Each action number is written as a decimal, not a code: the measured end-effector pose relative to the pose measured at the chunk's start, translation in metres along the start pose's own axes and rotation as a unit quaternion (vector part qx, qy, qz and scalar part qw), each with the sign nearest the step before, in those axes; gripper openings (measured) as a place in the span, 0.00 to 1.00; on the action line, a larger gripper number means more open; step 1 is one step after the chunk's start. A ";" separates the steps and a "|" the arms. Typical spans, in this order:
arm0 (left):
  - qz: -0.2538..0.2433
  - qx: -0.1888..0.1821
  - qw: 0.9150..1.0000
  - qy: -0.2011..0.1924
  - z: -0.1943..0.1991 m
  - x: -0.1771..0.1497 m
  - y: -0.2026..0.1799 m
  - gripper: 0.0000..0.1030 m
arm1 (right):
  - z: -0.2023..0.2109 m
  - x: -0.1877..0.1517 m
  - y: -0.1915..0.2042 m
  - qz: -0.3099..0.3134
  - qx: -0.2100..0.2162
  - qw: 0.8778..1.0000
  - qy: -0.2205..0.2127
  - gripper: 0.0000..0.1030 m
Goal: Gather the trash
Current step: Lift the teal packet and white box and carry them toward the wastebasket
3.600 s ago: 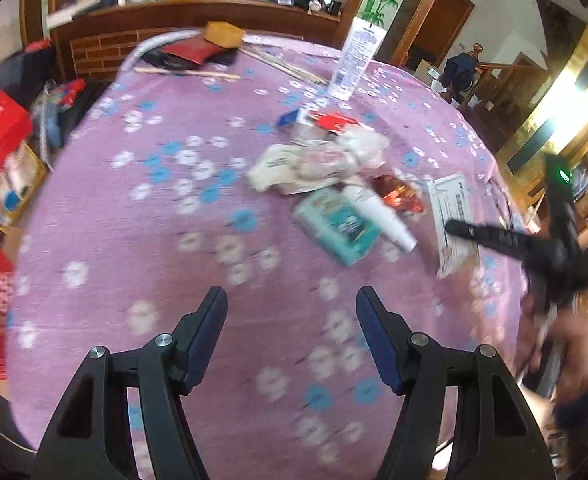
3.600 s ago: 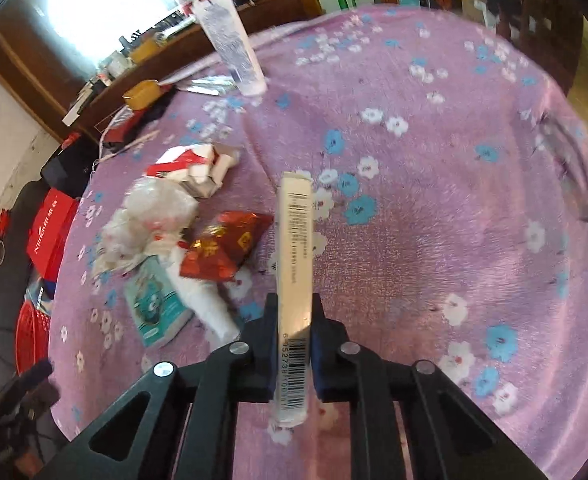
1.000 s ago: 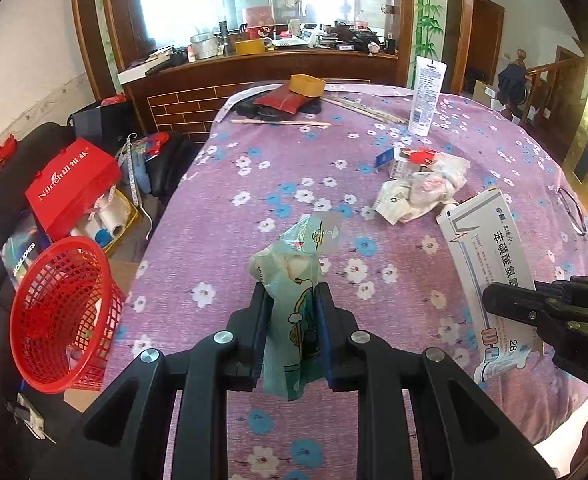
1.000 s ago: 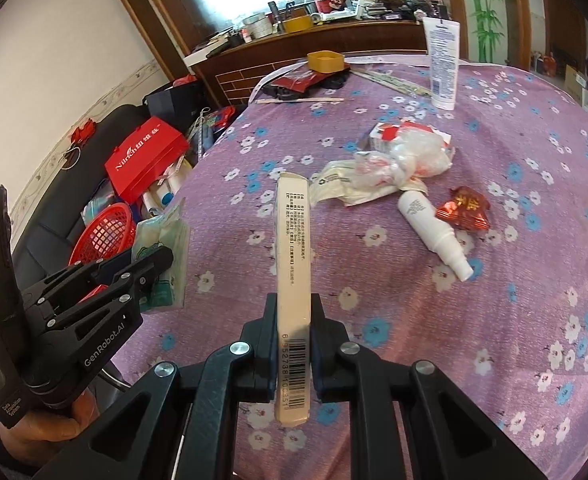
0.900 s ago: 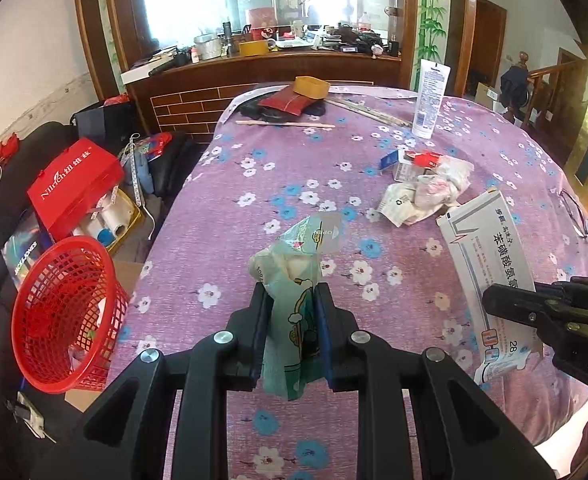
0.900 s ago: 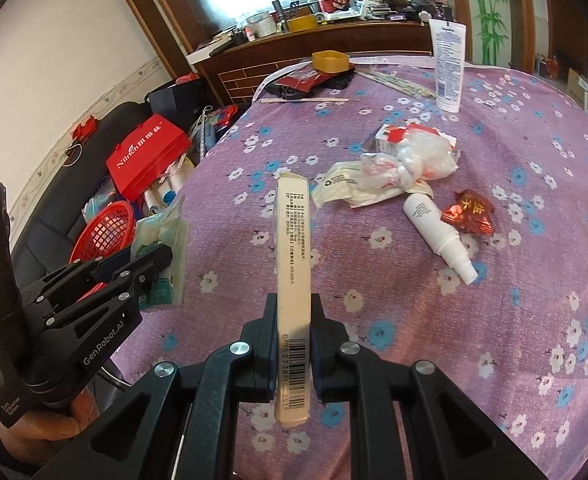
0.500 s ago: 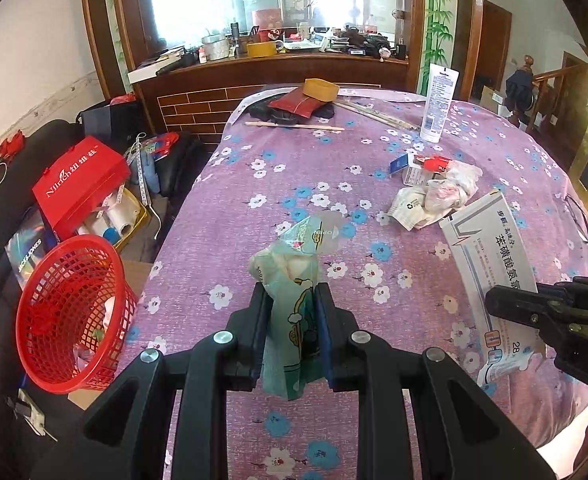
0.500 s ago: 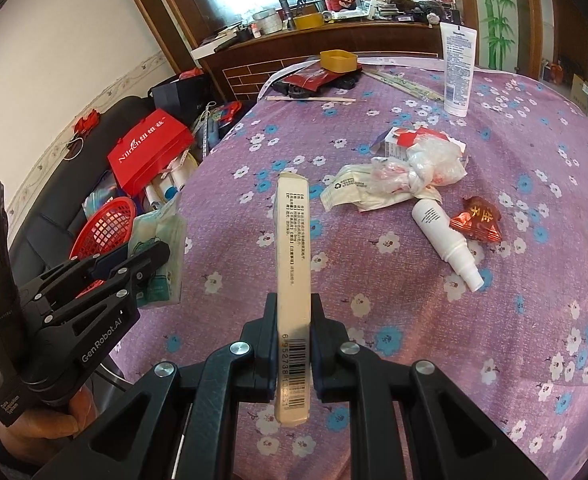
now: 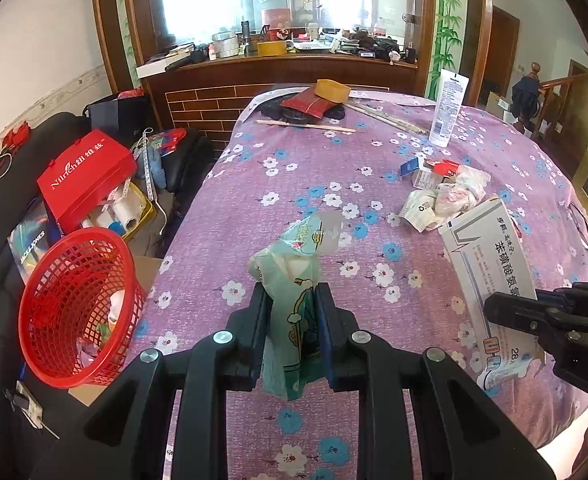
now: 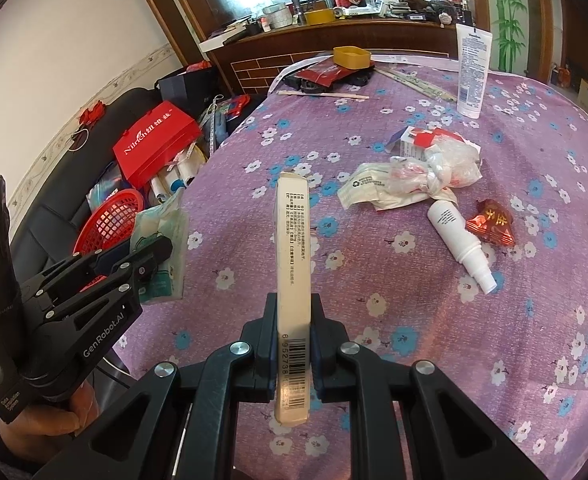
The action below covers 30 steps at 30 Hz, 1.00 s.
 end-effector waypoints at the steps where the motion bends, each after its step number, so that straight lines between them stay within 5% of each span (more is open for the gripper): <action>1: 0.002 0.001 1.000 0.000 0.000 0.000 0.002 0.21 | -0.001 0.001 0.001 0.001 0.000 1.000 0.000 0.14; 30: 0.063 0.014 0.998 -0.008 0.012 -0.015 0.071 0.22 | -0.022 0.005 0.049 0.042 0.012 0.999 0.019 0.14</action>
Point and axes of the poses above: each gripper's, at about its wrist camera, not at the fingertips, and z roughly against the way its jaws point, y to its left, x to its top, the point moved 7 cm from there along -z, roughly the way its jaws point, and after that the axes turned 8 degrees about y, right-handed, at the moved point
